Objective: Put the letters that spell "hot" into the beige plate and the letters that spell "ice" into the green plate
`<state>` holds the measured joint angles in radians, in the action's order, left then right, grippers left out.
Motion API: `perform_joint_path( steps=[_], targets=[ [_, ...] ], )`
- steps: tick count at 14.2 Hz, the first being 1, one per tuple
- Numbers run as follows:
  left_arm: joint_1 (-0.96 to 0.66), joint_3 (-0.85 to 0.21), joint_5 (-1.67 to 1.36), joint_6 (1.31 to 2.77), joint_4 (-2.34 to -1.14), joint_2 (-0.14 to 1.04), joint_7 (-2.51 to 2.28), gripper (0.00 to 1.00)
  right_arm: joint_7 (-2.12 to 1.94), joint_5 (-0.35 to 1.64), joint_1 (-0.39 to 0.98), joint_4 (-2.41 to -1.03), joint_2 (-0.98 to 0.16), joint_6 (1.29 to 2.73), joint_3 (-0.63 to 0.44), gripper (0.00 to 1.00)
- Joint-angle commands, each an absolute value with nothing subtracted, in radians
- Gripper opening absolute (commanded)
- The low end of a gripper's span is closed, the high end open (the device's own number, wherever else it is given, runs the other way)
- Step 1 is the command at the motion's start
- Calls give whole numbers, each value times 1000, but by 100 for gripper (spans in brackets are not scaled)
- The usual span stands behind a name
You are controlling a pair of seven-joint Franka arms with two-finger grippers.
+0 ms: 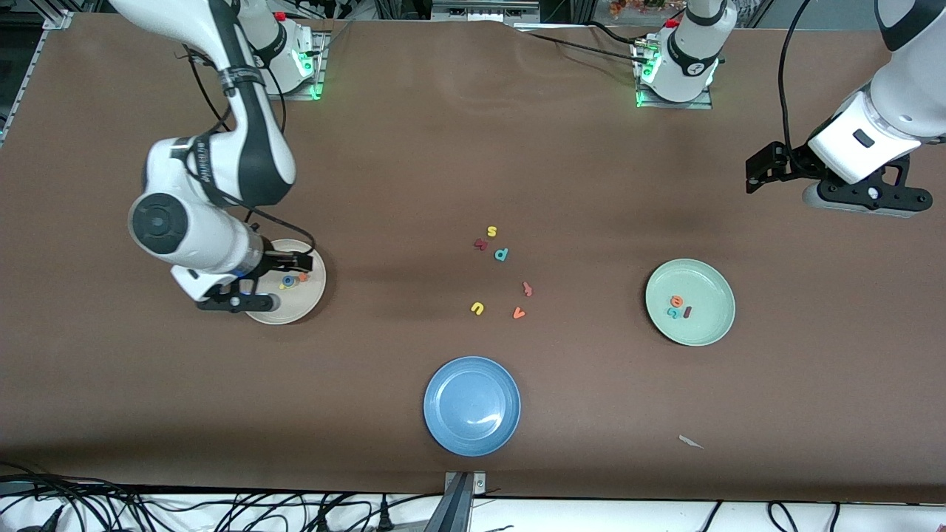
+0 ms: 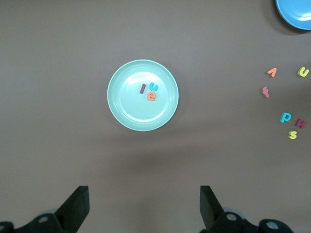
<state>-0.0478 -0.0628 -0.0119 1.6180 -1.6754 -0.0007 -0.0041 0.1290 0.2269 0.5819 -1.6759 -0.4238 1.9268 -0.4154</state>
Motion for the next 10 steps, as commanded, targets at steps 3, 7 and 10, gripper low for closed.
perform_joint_path(
  steps=[3, 7, 10],
  targets=[
    [-35, -58, -6, 1614, -1649, 14, 58, 100, 110, 112, 330, -1710, -272, 1856, -204, 100],
    [-35, -60, -6, 1614, -1647, 14, 58, 100, 110, 2, 204, -1697, -138, 1705, -85, 100],
    [-35, -60, -5, 1609, -1646, 12, 60, 100, 112, -9, 109, -1646, -54, 1545, 0, 100]
  ],
)
